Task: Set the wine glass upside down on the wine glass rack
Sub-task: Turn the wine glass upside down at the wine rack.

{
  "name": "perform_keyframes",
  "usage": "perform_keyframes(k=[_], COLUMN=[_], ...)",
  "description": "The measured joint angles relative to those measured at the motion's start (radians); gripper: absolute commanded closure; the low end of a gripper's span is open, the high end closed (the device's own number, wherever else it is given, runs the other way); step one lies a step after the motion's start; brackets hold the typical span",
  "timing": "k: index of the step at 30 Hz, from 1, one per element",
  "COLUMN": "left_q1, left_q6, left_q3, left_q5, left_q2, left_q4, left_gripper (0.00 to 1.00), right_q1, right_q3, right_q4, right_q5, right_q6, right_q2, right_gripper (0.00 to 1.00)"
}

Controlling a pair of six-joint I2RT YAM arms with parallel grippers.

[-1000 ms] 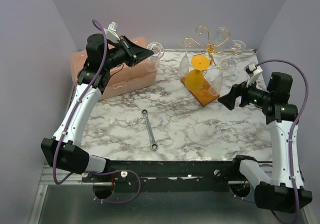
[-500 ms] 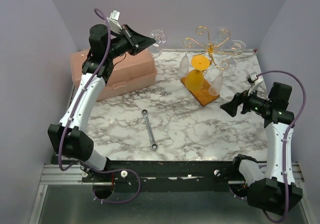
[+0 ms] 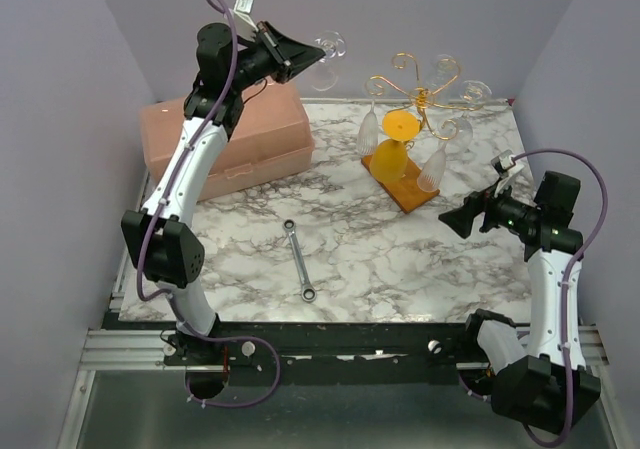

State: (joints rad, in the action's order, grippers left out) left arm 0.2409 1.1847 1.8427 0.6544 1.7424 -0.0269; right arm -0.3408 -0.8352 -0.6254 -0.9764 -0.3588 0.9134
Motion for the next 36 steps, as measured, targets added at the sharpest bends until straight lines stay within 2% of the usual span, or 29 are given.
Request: perform_keyframes(k=[17, 36], left_q1=[0.079, 0.132], left_q6=[0.132, 0.233], left_q3=[0.391, 0.488], left_q5=[-0.065, -0.124], left_q2=[0.336, 0.468], left_q4=[0.023, 0.031], left_gripper=[1.0, 1.0], right_q1=[0.0, 0.0], right_q3=[0.003, 0.003], right_q4=[0.005, 0.004], right_q5=[-0.008, -0.009], right_q6=[-0.002, -0.01], right_q2=[-0.01, -0.014], right_gripper=[0.0, 0.0])
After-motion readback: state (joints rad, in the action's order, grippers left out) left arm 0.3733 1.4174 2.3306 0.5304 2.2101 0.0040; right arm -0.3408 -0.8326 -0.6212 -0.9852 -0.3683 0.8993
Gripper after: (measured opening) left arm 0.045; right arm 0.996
